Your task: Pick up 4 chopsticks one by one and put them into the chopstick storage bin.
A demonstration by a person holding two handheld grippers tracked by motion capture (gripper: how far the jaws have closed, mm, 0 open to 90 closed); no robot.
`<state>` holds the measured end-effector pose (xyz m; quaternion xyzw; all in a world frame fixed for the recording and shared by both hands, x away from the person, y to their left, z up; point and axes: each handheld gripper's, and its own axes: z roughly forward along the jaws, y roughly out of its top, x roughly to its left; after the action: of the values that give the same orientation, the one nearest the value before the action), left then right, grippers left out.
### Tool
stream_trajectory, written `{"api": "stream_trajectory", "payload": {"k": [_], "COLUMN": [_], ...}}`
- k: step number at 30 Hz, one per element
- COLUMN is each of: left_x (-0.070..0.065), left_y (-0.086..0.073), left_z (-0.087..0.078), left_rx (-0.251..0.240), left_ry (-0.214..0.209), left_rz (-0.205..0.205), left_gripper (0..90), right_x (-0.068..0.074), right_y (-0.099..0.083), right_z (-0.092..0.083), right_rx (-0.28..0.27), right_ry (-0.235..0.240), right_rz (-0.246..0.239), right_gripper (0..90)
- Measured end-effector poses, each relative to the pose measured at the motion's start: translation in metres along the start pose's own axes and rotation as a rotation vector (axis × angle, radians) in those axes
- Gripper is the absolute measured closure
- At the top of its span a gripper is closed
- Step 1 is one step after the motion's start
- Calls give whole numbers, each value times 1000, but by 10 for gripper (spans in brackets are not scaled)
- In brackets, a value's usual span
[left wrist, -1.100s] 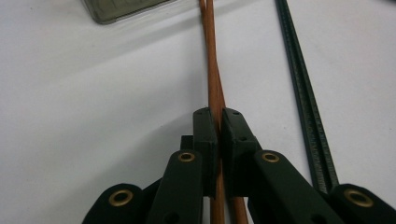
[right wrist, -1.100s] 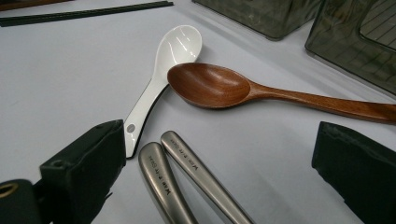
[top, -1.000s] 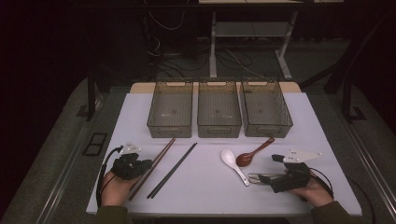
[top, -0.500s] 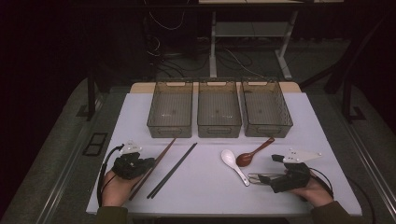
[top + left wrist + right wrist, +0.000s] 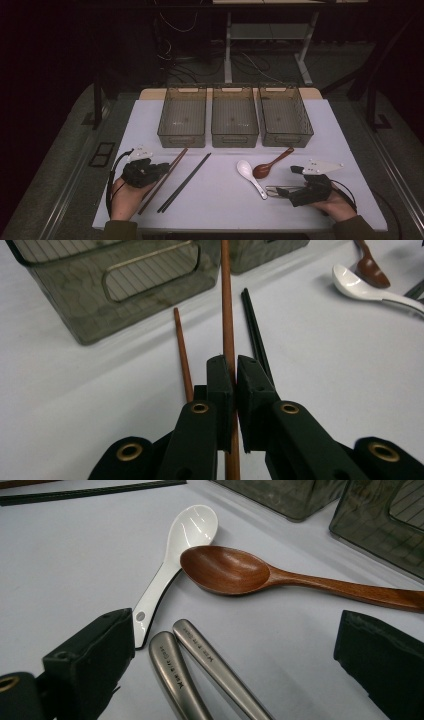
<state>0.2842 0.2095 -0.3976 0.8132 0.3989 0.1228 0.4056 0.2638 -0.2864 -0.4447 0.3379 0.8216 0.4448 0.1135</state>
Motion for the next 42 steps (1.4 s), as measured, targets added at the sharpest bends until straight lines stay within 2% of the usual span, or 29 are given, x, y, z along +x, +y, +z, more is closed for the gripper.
{"api": "stream_trajectory", "payload": {"k": [9, 27, 38, 42], "left_x": [5, 11, 17, 20], "left_y": [13, 54, 86, 98], "left_z": [1, 13, 20, 23], "left_rx": [-56, -112, -124, -124], "left_ry": [-21, -29, -43, -32], "left_rz": [-11, -2, 8, 20], "left_gripper": [844, 843, 844, 843], "right_x": [0, 0, -1, 0], "right_y": [0, 0, 0, 0], "right_z": [0, -1, -1, -1], "right_rx": [-3, -6, -7, -6], "right_ry": [5, 6, 6, 6], "right_rz": [2, 7, 7, 9], "right_gripper": [30, 29, 30, 29]}}
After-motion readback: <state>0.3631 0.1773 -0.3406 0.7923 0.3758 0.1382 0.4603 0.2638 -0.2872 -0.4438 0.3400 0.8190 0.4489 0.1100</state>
